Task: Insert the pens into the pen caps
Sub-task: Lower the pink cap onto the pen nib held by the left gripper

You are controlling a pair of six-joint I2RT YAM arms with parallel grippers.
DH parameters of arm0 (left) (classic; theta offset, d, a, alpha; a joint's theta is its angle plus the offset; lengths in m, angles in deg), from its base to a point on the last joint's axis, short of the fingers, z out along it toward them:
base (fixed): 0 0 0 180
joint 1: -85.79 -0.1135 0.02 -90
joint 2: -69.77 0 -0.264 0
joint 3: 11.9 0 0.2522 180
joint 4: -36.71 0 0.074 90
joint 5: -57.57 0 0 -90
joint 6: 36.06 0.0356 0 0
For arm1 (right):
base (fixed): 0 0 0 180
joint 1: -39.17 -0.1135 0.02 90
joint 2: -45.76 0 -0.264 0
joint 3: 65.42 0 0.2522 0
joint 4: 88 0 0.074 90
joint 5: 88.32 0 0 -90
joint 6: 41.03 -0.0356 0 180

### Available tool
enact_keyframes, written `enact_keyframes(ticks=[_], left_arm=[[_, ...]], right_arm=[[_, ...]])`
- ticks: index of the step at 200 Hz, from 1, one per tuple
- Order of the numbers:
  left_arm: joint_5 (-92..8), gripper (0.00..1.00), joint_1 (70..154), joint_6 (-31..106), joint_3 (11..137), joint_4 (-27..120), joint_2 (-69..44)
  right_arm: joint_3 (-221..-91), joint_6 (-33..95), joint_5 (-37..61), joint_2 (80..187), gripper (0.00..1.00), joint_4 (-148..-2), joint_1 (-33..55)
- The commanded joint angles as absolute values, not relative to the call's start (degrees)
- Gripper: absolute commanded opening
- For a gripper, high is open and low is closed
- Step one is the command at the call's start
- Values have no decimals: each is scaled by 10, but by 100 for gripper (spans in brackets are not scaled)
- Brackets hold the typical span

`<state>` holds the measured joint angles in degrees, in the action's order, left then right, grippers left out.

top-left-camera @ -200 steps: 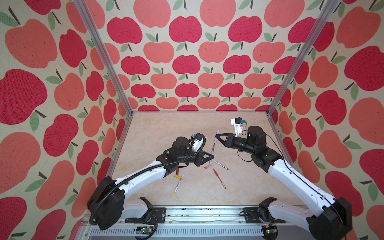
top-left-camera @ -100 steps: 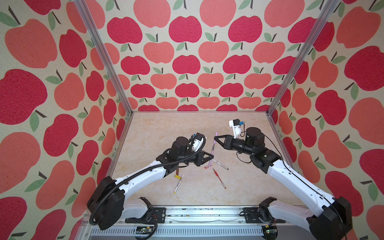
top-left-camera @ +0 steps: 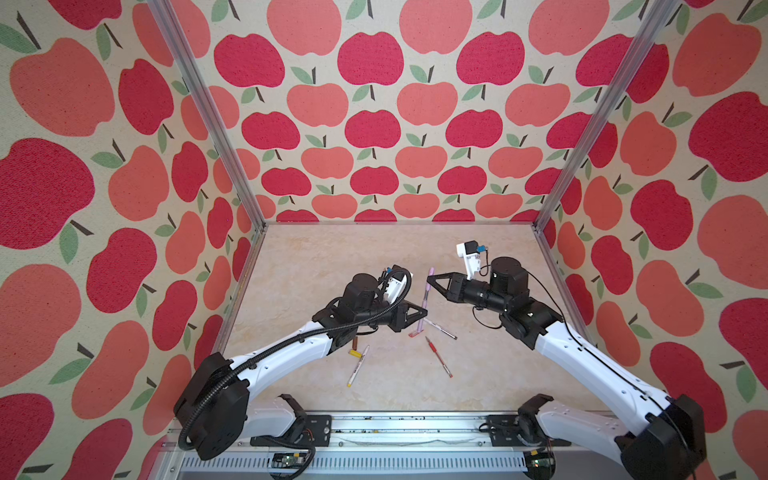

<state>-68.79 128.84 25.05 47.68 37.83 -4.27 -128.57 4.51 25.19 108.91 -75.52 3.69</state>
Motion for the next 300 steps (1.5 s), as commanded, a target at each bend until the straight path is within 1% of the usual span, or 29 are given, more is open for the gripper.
enact_keyframes(ticks=[1, 116, 210, 300], left_arm=[[-678, 0, 1287, 252, 486, 361, -33], [-633, 0, 1268, 264, 490, 338, -10], [-641, 0, 1214, 312, 543, 351, -2], [-657, 0, 1194, 341, 588, 340, -21]], right_arm=[[-1272, 57, 266, 1076, 3, -751, 28], [-1249, 79, 243, 1073, 1, -721, -9], [-1239, 91, 226, 1088, 0, -690, -43], [-1203, 73, 216, 1090, 0, -703, -63]])
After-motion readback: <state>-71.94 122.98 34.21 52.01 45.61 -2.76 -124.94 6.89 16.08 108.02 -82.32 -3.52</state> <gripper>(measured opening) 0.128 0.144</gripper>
